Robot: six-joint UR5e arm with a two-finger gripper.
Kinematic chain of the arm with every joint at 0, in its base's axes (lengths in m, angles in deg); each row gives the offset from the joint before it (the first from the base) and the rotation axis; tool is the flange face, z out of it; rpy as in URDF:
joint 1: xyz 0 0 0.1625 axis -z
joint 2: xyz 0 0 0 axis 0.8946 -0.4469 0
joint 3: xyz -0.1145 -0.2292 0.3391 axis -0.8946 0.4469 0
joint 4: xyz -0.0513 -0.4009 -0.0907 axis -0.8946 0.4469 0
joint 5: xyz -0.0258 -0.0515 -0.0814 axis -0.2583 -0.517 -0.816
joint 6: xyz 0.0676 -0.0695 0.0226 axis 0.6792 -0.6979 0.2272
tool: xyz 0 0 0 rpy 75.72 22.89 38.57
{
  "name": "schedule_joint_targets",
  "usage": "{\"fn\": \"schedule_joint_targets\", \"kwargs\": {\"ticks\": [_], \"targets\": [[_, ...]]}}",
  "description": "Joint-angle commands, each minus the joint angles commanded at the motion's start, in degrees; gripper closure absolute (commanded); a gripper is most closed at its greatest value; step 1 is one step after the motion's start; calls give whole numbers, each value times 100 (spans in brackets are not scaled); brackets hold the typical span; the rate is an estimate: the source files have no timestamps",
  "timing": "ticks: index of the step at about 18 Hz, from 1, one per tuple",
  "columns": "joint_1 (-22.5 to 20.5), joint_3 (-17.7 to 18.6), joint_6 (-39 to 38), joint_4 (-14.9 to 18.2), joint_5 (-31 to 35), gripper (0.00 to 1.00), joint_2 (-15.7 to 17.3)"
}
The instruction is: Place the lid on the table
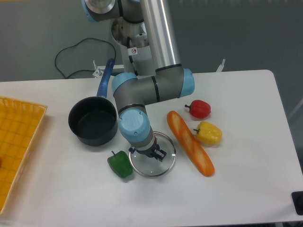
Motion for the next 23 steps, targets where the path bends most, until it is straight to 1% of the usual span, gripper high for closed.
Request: {"fn": "schedule_joint_targets", "kwargs": {"ticks": [2,6,7,8,11,12,13,17,21,23], "targets": [[0,0,0,-9,0,29,0],[0,0,0,0,9,28,0],[0,0,9,0,9,22,0],[0,0,9,0,9,20,-9],[9,0,18,0,9,18,0],[0,0,35,0,9,6,0],[0,0,35,0,0,1,9],[-9,-123,35,-9,-26,0,79],[9,-395,17,-114,-88,0,184],[9,-457,53,-132,-106,0,185]]}}
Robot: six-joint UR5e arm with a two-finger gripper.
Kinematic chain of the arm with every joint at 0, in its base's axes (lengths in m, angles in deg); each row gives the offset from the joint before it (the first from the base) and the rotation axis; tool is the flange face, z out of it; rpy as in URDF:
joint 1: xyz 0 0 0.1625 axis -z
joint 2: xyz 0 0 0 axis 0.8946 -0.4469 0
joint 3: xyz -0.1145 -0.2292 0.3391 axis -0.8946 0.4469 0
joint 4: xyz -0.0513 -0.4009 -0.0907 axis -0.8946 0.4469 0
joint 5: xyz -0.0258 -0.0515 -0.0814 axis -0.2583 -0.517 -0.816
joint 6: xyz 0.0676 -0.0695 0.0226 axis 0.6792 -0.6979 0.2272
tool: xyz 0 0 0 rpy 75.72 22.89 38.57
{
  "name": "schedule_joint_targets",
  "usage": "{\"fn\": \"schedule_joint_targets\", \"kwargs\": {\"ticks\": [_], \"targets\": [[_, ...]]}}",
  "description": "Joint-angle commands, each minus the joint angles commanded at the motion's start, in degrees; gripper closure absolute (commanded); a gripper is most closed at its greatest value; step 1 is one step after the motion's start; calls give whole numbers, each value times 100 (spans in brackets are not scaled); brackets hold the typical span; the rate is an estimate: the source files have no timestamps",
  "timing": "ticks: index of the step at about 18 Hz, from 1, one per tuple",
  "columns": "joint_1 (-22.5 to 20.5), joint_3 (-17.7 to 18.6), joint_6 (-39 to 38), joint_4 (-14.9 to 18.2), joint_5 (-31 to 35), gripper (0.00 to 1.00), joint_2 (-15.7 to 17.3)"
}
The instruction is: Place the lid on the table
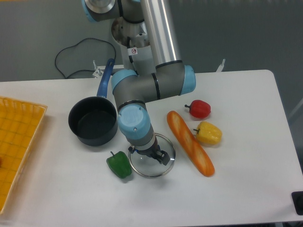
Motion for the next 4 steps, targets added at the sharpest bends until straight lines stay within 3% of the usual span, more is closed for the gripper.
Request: {"fn": "schedule_joint_targets", "kwargs": {"ticks": [4], "targets": [[-35,0,97,-9,-9,0,70]]}}
